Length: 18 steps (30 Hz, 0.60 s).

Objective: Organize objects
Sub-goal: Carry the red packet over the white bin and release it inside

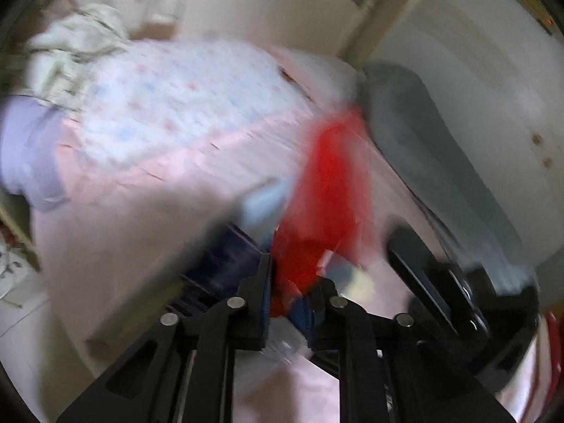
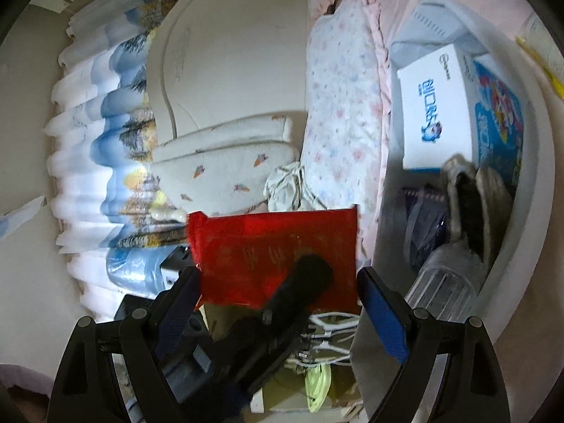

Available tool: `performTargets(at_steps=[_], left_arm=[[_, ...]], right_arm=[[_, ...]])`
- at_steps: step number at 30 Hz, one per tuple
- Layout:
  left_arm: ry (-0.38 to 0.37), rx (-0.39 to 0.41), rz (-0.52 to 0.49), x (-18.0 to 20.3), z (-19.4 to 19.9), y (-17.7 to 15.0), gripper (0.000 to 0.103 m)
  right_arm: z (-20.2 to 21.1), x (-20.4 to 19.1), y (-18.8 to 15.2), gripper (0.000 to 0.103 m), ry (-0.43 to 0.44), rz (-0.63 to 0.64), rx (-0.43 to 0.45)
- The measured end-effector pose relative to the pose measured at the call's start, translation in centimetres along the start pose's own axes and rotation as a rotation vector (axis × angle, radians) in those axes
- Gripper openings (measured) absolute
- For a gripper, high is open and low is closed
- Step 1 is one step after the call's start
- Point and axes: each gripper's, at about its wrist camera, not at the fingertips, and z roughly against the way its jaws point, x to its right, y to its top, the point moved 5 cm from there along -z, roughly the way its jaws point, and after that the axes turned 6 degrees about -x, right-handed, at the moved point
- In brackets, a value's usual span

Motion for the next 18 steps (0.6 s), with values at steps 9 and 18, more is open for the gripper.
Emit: performTargets(at_steps=[9, 18], left_arm=[[0.075, -0.14, 0.006, -1.2, -2.0, -1.0, 0.014], [0.17, -0.288, -0.012, -1.3, -3.9, -4.0, 0.02]], right_arm=[[6.6, 2.0, 0.9, 0.09, 0.015, -0.076, 0.188], [6.7, 2.7, 0.2, 0.09, -0.088, -0.103, 0.166]])
